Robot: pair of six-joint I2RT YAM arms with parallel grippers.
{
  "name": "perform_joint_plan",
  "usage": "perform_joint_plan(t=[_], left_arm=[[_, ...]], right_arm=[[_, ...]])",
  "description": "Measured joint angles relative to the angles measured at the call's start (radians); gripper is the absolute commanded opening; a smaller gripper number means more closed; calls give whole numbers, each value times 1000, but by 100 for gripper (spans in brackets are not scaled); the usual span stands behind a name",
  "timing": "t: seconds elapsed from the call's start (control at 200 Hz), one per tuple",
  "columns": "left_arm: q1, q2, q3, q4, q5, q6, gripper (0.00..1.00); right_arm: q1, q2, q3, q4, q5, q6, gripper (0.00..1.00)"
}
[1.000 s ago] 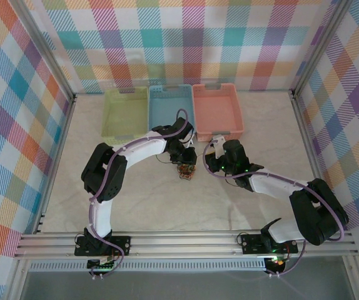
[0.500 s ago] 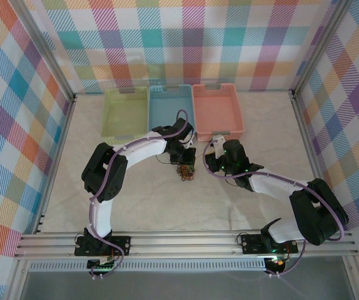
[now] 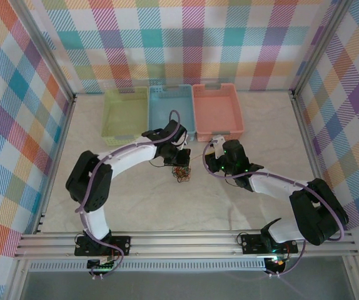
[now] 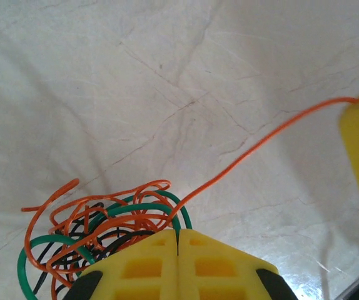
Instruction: Untangle the cables
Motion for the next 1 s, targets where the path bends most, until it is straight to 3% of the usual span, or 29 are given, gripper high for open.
perform_joint_plan(t=[0.51, 1.0], left_arm=[[0, -445, -182, 53, -107, -36, 0], [32, -758, -267, -65, -295, -58, 0]], right_arm=[[0, 0, 5, 0, 44, 18, 0], [-6, 0, 13, -30, 145, 49, 0]])
